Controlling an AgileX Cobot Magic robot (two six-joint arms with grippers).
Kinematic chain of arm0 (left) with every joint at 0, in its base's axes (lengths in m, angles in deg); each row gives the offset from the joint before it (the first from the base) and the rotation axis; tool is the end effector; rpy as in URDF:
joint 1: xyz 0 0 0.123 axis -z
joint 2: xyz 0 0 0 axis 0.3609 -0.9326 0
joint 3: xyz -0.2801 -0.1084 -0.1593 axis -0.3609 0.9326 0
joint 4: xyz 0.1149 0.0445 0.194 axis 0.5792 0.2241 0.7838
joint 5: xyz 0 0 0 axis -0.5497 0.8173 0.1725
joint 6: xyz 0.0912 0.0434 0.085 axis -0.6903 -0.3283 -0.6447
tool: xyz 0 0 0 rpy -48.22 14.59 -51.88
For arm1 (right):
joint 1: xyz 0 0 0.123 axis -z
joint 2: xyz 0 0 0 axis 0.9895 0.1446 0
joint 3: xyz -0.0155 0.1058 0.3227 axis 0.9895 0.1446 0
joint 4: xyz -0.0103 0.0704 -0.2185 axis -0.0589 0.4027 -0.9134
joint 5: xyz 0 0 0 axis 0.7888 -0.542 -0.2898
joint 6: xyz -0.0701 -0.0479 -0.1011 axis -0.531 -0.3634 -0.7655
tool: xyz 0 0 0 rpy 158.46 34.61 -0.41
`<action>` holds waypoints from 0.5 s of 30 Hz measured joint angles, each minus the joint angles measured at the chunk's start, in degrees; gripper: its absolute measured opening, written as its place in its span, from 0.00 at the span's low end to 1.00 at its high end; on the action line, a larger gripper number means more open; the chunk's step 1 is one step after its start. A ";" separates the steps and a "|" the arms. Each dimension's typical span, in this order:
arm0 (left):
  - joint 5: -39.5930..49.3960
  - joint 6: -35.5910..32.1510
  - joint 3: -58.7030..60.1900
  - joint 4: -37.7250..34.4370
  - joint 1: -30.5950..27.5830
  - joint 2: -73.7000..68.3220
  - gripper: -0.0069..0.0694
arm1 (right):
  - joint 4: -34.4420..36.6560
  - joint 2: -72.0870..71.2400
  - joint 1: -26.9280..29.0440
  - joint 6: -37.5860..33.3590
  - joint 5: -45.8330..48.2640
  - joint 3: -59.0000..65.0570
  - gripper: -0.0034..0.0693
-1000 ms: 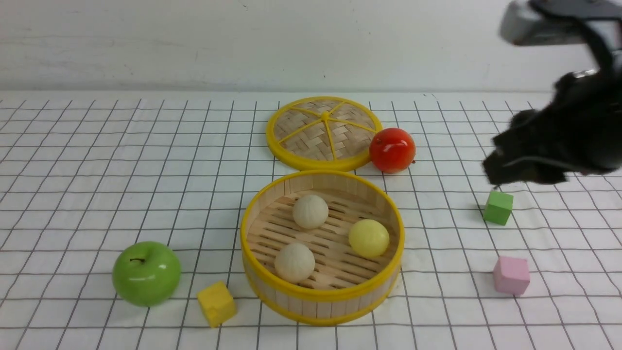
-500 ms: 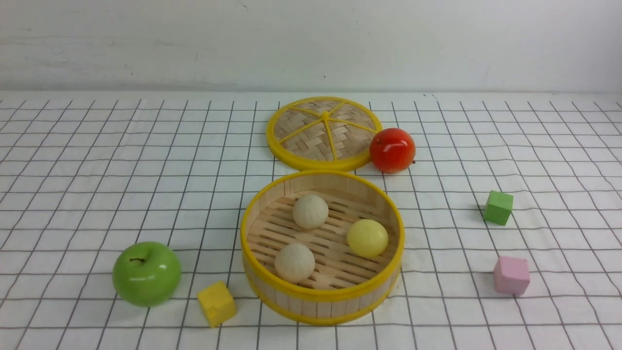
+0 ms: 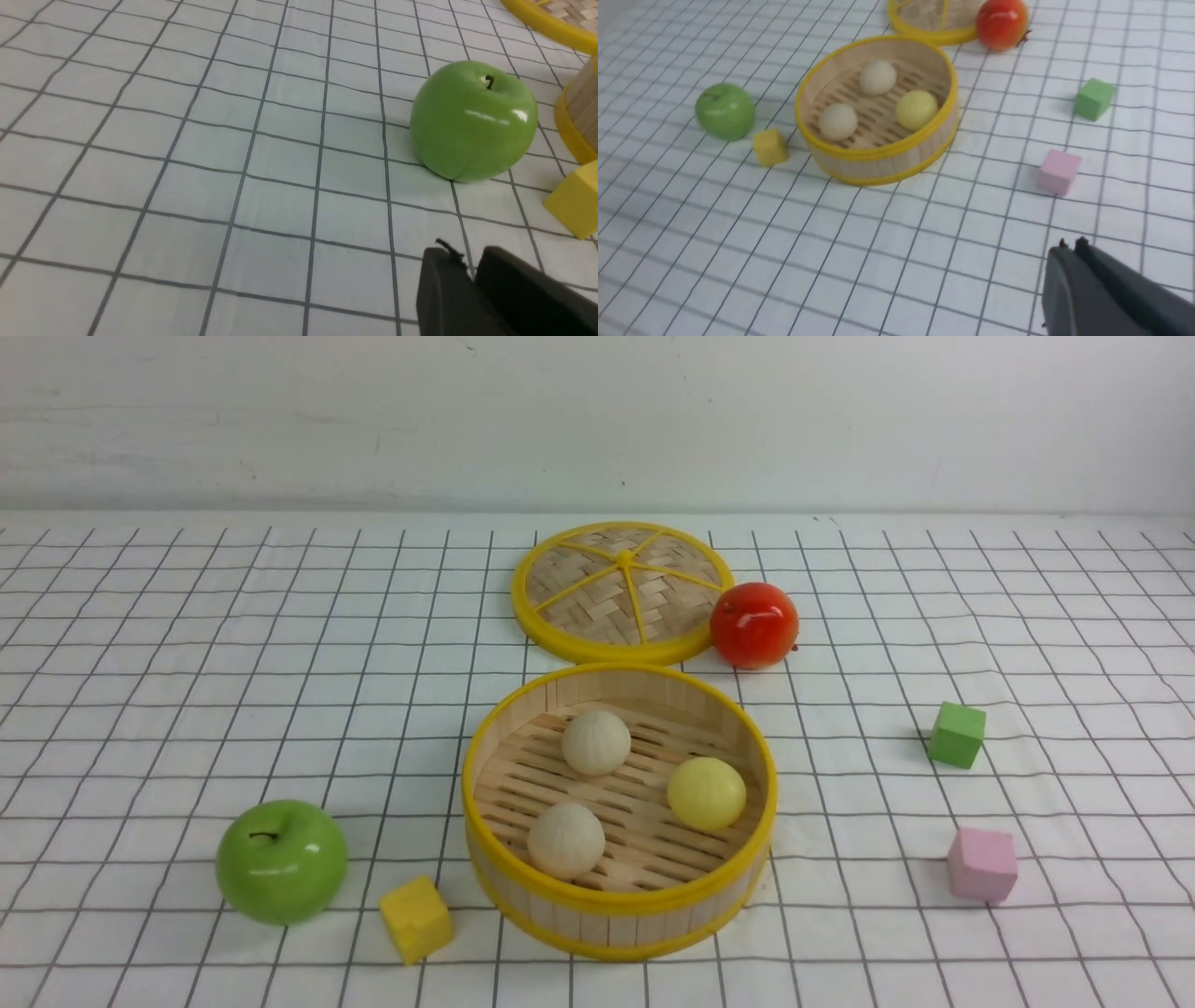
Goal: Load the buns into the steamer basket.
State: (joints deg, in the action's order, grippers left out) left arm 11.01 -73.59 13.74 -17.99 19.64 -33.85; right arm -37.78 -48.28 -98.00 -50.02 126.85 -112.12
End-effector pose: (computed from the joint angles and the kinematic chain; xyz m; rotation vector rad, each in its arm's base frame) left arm 0.0131 -0.0013 0.1551 -0.2139 1.8894 -0.1354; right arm -0.0566 0.0008 0.3823 -0.2453 2.0286 0.3850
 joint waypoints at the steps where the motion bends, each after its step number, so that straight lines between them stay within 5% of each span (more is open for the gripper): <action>1: 0.00 0.00 0.00 0.00 0.00 0.00 0.22 | -0.66 -0.70 2.49 -0.08 0.00 0.00 0.02; 7: 0.00 0.00 0.00 0.00 0.00 0.00 0.23 | -6.53 -3.12 14.19 -1.31 -5.10 4.57 0.03; 15: 0.00 0.00 0.00 0.00 0.00 0.00 0.24 | -6.87 -8.18 18.35 -1.31 -26.95 26.35 0.04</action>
State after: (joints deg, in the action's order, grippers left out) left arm 11.01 -73.59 13.74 -17.99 19.64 -33.85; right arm -44.65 -56.47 -79.65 -51.33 99.90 -85.78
